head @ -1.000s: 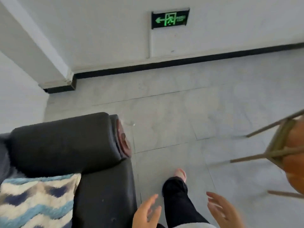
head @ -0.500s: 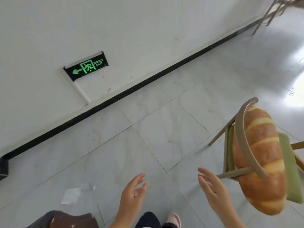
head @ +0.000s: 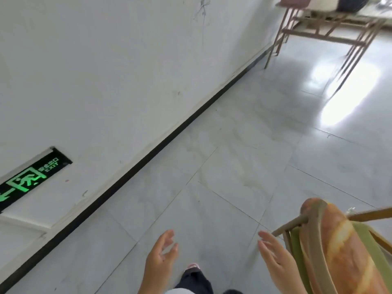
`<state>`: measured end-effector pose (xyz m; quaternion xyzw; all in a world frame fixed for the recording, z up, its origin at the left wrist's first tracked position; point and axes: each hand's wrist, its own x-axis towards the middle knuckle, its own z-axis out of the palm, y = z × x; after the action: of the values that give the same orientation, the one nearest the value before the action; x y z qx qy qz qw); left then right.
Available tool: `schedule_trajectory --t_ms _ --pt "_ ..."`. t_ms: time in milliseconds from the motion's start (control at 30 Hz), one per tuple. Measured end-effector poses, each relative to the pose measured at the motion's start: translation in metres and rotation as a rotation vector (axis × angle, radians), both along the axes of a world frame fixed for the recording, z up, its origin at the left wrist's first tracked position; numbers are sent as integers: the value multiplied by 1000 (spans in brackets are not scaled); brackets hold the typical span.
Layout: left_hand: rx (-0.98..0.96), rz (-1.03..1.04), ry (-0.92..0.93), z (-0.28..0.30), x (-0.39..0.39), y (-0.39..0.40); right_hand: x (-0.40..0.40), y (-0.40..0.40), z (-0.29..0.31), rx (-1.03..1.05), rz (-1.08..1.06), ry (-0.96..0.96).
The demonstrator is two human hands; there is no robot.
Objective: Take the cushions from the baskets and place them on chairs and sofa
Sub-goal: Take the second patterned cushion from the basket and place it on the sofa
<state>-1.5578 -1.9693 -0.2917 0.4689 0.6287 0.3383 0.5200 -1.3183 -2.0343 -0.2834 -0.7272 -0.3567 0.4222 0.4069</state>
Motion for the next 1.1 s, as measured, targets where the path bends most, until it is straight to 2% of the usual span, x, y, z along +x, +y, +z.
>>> schedule_trajectory --t_ms 167,333,467,700,800,933,1033,1100 --pt "8 -73 41 2 33 140 42 85 10 0 -232 41" --pt "-77 -157 43 -21 103 253 102 169 -15 -63 -414 105" --pt "-72 -199 86 -22 191 355 180 270 -25 9 -494 73" --pt "42 -312 21 19 351 526 332 446 14 149 -510 17" --pt "20 -300 21 14 406 583 377 491 14 176 -592 31" --pt "-41 -359 31 -10 487 662 440 548 -6 114 -723 43" --pt "-75 -461 79 -26 557 734 497 607 -15 125 -810 76" --pt "-67 -541 46 -23 610 786 539 652 -15 181 -874 61"
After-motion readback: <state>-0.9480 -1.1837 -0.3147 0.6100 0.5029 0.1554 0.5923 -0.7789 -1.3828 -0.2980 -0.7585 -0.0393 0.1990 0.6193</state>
